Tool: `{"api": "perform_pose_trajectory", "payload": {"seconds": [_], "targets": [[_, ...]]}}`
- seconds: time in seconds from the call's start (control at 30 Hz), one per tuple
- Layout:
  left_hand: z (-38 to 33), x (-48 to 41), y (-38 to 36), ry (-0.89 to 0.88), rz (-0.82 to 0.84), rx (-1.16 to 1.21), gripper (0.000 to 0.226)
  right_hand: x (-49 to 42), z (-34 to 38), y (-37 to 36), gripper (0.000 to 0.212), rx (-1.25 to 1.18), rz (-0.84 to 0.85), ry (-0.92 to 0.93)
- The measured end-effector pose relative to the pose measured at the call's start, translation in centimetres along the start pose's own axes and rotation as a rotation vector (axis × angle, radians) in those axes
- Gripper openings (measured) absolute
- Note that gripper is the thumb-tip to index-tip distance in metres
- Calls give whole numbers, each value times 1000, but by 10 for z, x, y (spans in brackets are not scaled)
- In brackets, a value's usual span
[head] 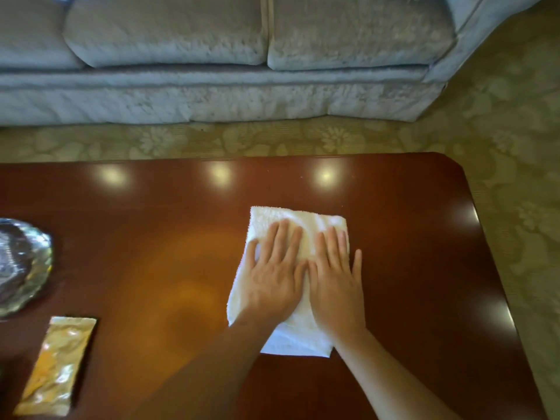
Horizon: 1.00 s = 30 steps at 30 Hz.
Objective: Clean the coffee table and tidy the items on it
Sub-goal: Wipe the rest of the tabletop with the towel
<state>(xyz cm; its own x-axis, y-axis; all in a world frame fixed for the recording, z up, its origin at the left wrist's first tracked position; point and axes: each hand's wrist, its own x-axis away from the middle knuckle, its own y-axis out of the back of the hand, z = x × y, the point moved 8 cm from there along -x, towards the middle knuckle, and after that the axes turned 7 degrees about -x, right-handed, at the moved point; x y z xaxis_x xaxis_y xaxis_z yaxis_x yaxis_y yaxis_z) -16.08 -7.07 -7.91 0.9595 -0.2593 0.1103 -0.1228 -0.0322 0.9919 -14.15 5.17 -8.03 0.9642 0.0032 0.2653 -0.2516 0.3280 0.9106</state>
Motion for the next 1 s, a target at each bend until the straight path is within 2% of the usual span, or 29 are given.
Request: {"api": "perform_pose_trajectory", "payload": {"seconds": [0.1,0.23,0.43,0.6,0.8,1.0], "targets": [[1,3,-1,-45,-29,2,62,17,4,-7,70,26,32,-1],[6,3,-3,-80,-40,-20,62,14,9,-12,66,33,20,-37],[32,7,-5,-40,-47,25,61,10,33,-20,64,46,-58,-33],[105,21,-3,49,-50,54,60,-1,98,-40,62,25,-91,68],[232,50,2,142,-54,35,60,-18,216,-75,60,14,-86,166],[263,46,5,114,-27,32,61,-35,235,-77,62,-18,8,248]]}}
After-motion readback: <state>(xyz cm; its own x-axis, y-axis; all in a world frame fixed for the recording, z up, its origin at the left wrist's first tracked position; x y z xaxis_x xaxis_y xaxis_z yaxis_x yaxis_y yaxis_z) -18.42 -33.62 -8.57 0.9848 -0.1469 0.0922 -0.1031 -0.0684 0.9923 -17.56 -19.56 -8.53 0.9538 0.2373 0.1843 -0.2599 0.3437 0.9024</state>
